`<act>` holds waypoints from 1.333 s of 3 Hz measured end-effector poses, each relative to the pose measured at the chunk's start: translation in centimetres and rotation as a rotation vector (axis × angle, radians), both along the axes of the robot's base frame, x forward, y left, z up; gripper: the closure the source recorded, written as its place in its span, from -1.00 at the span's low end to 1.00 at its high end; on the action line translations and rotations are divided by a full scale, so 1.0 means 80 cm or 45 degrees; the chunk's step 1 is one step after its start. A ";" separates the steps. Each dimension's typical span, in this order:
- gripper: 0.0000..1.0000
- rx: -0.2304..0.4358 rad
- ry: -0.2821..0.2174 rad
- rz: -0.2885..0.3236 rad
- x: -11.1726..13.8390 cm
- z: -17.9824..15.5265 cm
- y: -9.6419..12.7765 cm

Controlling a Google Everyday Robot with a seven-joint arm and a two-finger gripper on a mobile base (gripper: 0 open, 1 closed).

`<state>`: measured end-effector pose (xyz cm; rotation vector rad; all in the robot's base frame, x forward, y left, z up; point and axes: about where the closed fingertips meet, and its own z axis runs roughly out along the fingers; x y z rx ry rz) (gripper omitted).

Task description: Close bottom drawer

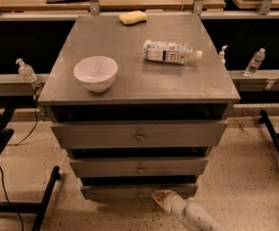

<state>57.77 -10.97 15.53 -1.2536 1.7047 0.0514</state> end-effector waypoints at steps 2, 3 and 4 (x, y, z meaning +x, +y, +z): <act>1.00 0.027 -0.007 0.010 0.012 0.003 0.001; 1.00 0.062 0.029 0.075 -0.011 -0.006 0.006; 1.00 0.105 0.113 0.169 -0.077 -0.024 0.007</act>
Offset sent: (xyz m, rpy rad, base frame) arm 0.0230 -0.0018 0.0055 0.0474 -0.0141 0.0136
